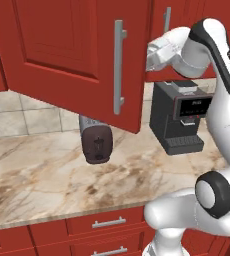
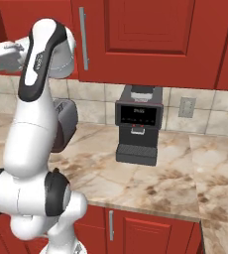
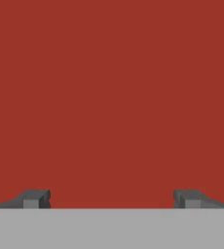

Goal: Open the cabinet directly in front. Then move the liquor and the mug to the dining counter with the jar on it.

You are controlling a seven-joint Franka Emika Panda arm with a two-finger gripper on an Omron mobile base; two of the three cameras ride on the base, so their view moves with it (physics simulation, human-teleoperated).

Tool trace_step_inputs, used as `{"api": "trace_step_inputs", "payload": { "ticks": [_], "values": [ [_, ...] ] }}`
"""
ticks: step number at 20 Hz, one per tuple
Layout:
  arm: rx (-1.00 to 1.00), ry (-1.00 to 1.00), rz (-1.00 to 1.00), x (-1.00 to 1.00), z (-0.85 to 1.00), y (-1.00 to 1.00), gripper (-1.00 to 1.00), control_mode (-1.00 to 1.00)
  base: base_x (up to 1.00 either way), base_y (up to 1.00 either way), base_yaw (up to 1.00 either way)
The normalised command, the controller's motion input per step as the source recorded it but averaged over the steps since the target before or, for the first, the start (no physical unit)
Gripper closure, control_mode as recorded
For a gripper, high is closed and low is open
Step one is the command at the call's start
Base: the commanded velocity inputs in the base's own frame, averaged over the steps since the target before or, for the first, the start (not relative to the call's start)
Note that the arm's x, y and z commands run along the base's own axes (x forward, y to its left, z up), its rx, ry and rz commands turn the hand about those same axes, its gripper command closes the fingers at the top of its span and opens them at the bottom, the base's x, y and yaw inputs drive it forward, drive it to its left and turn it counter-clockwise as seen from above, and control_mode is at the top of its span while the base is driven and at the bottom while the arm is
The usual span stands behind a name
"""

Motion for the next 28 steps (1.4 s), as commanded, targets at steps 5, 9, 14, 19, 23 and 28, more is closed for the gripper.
{"api": "trace_step_inputs", "payload": {
  "ticks": [5, 9, 14, 19, 23, 28],
  "values": [
    [-0.05, -0.05, 0.2, 0.15, 0.0, 1.0, -1.0, -1.0, 0.0, 0.0, 0.0],
    [-0.05, -0.1, 0.12, 0.09, 0.0, 1.0, -1.0, -1.0, 0.0, 0.0, 0.0],
    [0.01, -0.29, -0.01, -0.17, 0.0, 1.0, -1.0, -1.0, 0.0, 0.0, 0.0],
    [0.14, -0.19, -0.13, -0.19, -0.04, 0.6, -1.0, -1.0, 0.0, 0.0, 0.0],
    [-0.01, 0.0, -0.03, 0.02, 0.0, 0.1, -1.0, -1.0, 0.0, 0.0, 0.0],
    [0.0, -0.05, -0.12, -0.28, -0.05, -0.64, -1.0, -1.0, 0.0, 0.0, 0.0]
  ]
}}
